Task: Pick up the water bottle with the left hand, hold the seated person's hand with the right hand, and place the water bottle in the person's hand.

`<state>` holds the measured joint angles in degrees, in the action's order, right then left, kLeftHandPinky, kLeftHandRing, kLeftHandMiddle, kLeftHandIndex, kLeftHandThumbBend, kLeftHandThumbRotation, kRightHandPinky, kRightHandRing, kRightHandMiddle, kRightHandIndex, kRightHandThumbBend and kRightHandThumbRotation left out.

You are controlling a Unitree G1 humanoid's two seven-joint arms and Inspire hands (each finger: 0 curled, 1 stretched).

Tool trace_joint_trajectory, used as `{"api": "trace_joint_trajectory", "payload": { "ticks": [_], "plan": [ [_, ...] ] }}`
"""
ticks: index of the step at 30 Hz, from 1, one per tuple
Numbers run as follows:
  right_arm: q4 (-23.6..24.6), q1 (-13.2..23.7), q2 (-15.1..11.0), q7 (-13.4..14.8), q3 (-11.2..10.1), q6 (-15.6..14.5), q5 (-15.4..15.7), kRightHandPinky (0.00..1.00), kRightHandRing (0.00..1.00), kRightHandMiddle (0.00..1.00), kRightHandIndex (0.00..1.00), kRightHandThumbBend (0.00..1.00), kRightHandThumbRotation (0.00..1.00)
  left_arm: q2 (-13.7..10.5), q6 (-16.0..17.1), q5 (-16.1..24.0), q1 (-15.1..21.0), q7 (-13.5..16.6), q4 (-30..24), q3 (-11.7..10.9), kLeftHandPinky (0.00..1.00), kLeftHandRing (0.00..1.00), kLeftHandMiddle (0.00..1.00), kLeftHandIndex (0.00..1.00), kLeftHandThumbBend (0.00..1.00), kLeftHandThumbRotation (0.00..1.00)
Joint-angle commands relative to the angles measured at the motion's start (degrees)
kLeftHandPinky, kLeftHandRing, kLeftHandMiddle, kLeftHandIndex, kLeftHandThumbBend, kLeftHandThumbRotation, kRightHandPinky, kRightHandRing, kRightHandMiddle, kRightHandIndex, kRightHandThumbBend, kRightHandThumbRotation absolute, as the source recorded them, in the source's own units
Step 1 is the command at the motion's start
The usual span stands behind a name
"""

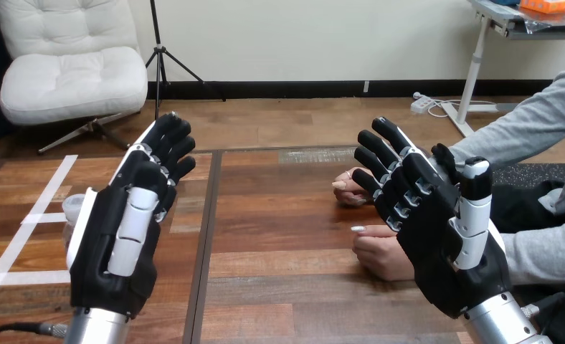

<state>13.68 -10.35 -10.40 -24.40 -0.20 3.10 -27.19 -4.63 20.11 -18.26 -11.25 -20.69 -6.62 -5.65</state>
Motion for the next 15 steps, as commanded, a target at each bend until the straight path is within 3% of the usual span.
{"api": "trace_joint_trajectory", "payload": {
  "ticks": [1,15],
  "plan": [
    [3.36,2.42,0.63,-0.39,-0.55,0.18,-0.87,0.99,0.98,0.96,0.96,0.9,1.0,-1.99,1.61,-1.83,2.14,-1.88,-3.39,-0.96,0.98,0.95,0.93,0.92,0.75,0.75],
    [3.06,2.53,0.61,-0.53,-0.54,0.22,-0.82,0.99,0.98,0.96,0.96,0.89,1.0,-3.45,2.74,-4.73,4.41,-2.87,-3.7,-3.98,1.0,0.97,0.97,0.95,0.79,0.77]
  ]
}}
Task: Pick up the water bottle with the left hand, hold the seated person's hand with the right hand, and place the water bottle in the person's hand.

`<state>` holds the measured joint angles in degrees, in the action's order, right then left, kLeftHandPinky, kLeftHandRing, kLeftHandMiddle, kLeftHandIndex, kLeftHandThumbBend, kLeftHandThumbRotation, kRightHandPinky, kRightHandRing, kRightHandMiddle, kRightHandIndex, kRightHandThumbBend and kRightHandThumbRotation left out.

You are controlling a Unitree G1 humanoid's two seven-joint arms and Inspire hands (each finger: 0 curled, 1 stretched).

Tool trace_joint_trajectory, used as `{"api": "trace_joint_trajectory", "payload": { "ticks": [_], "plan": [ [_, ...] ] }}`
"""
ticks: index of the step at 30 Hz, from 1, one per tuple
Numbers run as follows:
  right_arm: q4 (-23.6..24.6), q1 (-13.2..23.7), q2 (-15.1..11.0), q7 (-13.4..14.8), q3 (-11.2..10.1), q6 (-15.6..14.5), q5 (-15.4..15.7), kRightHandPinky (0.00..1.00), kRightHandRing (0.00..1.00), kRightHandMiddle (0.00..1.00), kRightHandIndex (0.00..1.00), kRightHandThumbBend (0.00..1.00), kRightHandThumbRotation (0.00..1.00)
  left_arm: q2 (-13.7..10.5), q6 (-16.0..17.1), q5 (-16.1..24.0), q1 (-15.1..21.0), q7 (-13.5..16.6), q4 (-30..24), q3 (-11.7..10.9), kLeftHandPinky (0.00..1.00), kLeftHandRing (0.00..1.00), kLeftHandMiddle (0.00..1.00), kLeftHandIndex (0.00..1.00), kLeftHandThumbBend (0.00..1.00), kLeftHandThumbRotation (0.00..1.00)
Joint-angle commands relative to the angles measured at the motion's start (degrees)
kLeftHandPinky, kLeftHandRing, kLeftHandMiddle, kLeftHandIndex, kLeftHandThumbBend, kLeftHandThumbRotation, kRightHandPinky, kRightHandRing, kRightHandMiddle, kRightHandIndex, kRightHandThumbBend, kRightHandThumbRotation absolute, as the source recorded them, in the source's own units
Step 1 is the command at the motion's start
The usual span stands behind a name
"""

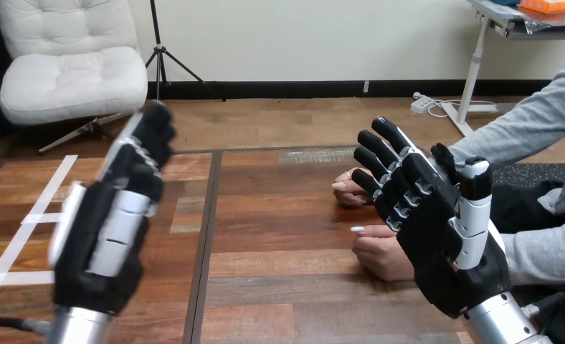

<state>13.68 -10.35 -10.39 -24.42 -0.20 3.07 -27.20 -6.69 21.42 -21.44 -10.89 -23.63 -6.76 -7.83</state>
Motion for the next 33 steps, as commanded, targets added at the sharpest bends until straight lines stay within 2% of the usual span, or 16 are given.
{"api": "trace_joint_trajectory", "payload": {
  "ticks": [1,20,33],
  "plan": [
    [3.05,2.54,0.56,-0.53,-0.53,0.23,-0.77,0.99,0.98,0.96,0.96,0.89,1.0,-1.46,1.31,-1.74,4.15,0.1,-3.71,-1.98,1.0,0.97,0.97,0.95,0.79,0.77],
    [3.13,3.01,0.64,-0.31,-0.31,-0.41,-0.51,0.99,0.98,0.96,0.96,0.9,1.0,-2.05,1.64,-3.46,6.29,1.32,-5.6,-5.22,1.0,0.97,0.96,0.93,0.81,0.74],
    [3.05,3.17,0.52,-0.44,-0.41,-0.38,-0.27,0.99,0.98,0.96,0.96,0.9,1.0,-2.86,2.92,-7.49,7.83,1.16,-3.44,-9.59,0.97,0.95,0.96,0.92,0.8,0.72]
  ]
}}
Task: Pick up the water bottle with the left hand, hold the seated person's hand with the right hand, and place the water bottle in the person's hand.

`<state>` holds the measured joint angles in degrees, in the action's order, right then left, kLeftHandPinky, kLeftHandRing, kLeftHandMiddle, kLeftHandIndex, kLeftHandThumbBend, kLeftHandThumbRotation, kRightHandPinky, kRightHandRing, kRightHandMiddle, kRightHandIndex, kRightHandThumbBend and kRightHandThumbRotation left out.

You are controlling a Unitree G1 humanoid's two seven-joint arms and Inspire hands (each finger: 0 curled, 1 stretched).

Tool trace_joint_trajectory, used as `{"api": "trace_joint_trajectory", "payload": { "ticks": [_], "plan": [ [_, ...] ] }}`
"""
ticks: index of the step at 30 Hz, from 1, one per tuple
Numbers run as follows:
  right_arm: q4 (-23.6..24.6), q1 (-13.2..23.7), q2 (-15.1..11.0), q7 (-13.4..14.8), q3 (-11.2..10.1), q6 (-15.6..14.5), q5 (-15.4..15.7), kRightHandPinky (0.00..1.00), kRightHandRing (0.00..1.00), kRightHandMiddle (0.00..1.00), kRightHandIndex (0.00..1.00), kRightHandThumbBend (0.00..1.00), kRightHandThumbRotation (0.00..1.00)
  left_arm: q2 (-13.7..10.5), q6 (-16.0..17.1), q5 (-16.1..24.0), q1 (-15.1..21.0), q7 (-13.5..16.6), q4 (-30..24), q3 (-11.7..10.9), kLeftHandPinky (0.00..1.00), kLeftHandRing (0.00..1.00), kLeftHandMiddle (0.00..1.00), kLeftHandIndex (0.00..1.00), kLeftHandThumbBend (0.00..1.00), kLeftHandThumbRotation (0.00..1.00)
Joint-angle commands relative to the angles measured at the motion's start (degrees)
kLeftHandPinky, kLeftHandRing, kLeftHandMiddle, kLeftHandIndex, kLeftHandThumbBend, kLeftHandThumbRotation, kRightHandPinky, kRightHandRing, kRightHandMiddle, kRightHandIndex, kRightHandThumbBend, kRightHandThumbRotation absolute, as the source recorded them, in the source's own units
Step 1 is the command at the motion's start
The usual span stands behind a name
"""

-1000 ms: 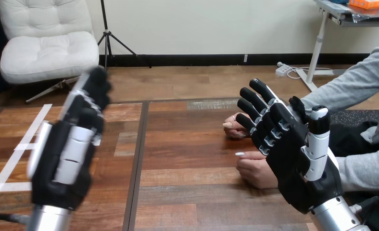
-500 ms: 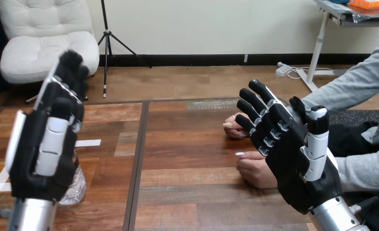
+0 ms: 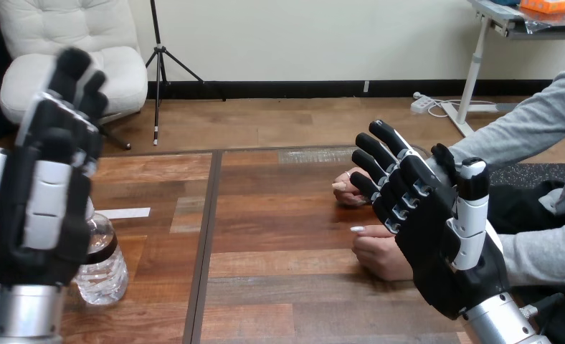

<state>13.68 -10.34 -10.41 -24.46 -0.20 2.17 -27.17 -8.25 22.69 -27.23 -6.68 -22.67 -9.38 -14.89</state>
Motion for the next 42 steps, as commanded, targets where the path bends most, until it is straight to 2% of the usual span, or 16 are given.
{"api": "trace_joint_trajectory", "payload": {
  "ticks": [1,10,21,33,42],
  "plan": [
    [3.02,3.18,0.54,-0.41,-0.43,0.58,-0.28,0.99,0.98,0.96,0.96,0.9,1.0,-1.29,1.71,-1.55,3.66,0.51,-0.75,-2.84,0.96,0.95,0.96,0.91,0.8,0.72],
    [3.14,3.33,0.65,-0.01,-0.46,0.51,-0.07,0.98,0.97,0.95,0.96,0.89,1.0,-1.86,2.12,-1.27,4.32,1.56,0.95,-5.48,0.92,0.93,0.92,0.87,0.81,0.73],
    [3.41,3.37,0.5,-0.15,-0.52,0.06,-0.49,0.97,0.97,0.96,0.96,0.9,1.0,-1.82,3.17,0.3,4.77,3.18,3.12,-7.99,0.92,0.92,0.91,0.86,0.84,0.74],
    [3.39,3.34,0.23,-0.58,-0.6,0.08,-0.56,0.97,0.98,0.96,0.96,0.9,1.0,-1.92,3.7,4.29,4.71,6.77,3.93,-9.17,0.93,0.93,0.92,0.87,0.86,0.76],
    [3.76,3.15,0.31,-0.26,-0.55,0.02,-0.29,0.96,0.97,0.96,0.96,0.89,1.0,-2.3,4.37,6.37,5.36,8.26,5.64,-9.54,0.95,0.95,0.94,0.88,0.86,0.78]
  ]
}}
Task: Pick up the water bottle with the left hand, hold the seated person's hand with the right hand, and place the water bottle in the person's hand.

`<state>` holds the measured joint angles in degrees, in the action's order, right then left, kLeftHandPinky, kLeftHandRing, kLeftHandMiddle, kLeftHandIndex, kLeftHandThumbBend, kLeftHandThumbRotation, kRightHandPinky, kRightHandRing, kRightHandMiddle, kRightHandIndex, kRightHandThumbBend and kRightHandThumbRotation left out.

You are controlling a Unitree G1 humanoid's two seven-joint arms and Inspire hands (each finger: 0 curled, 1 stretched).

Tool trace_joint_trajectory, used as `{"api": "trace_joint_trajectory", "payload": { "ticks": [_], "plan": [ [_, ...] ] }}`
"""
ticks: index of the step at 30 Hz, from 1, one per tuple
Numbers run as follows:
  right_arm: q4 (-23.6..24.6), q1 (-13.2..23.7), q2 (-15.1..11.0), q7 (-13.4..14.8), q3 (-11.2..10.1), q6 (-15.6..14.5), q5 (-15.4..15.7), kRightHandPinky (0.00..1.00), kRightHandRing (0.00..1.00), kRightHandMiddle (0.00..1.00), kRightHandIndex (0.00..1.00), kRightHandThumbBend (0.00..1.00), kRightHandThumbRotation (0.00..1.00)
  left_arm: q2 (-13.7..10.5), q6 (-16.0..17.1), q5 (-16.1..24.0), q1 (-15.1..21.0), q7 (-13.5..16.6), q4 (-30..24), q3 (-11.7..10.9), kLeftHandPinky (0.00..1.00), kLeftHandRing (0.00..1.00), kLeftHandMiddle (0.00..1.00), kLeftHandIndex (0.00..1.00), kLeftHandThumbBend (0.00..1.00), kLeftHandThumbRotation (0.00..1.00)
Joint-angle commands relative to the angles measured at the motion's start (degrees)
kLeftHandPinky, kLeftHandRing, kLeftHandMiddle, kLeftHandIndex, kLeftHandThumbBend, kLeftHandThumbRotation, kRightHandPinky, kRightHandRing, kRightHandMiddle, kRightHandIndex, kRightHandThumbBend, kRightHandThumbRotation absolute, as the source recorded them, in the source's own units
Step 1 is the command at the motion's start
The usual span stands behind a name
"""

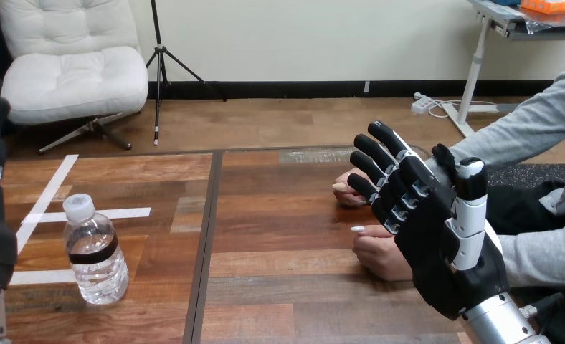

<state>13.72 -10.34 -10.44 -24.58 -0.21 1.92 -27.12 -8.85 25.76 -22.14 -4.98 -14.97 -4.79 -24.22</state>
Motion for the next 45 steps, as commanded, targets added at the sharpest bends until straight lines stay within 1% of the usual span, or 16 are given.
{"api": "trace_joint_trajectory", "payload": {
  "ticks": [1,5,12,19,23,29,32,45],
  "plan": [
    [3.72,3.15,0.34,-0.19,-0.55,0.26,-0.4,0.96,0.97,0.96,0.95,0.89,1.0,-1.72,1.34,1.46,3.72,0.69,1.22,-0.22,0.96,0.95,0.94,0.88,0.87,0.78],
    [3.72,3.19,0.31,-0.29,-0.54,0.22,-0.48,0.96,0.97,0.96,0.95,0.89,1.0,-1.83,1.67,1.73,4.1,0.83,2.25,-0.27,0.98,0.96,0.95,0.89,0.87,0.79],
    [3.84,3.24,0.26,-0.29,-0.54,-0.04,-0.47,0.96,0.97,0.96,0.95,0.9,1.0,-2.33,2.68,3.66,5.3,1.7,5.24,-0.58,1.0,0.97,0.96,0.9,0.84,0.8],
    [3.93,3.3,0.25,-0.42,-0.58,-0.33,-0.72,0.96,0.97,0.96,0.95,0.9,1.0,-3.33,3.95,3.61,7.36,1.03,9.54,-0.65,1.0,0.98,0.97,0.9,0.82,0.81],
    [4.11,3.3,0.26,-0.41,-0.57,-0.53,-0.77,0.96,0.97,0.96,0.95,0.9,1.0,-3.74,4.19,3.45,8.58,1.13,11.93,-0.64,1.0,0.99,0.97,0.9,0.81,0.8],
    [3.99,3.38,0.25,-0.76,-0.6,-0.46,-0.77,0.96,0.98,0.96,0.96,0.89,1.0,-4.34,4.12,3.13,11.07,1.28,16.12,-0.7,1.0,0.98,0.96,0.89,0.81,0.79],
    [4.04,3.4,0.31,-0.77,-0.61,-0.51,-0.71,0.97,0.98,0.96,0.96,0.89,1.0,-4.72,4.24,2.81,12.62,0.88,18.71,-0.87,1.0,0.97,0.95,0.89,0.8,0.78],
    [4.27,2.87,0.52,-0.59,-0.55,-0.37,-0.33,0.96,0.96,0.95,0.95,0.9,1.0,-6.83,6.83,3.94,19.52,0.08,31.43,-1.13,1.0,0.96,0.94,0.89,0.79,0.76]
  ]
}}
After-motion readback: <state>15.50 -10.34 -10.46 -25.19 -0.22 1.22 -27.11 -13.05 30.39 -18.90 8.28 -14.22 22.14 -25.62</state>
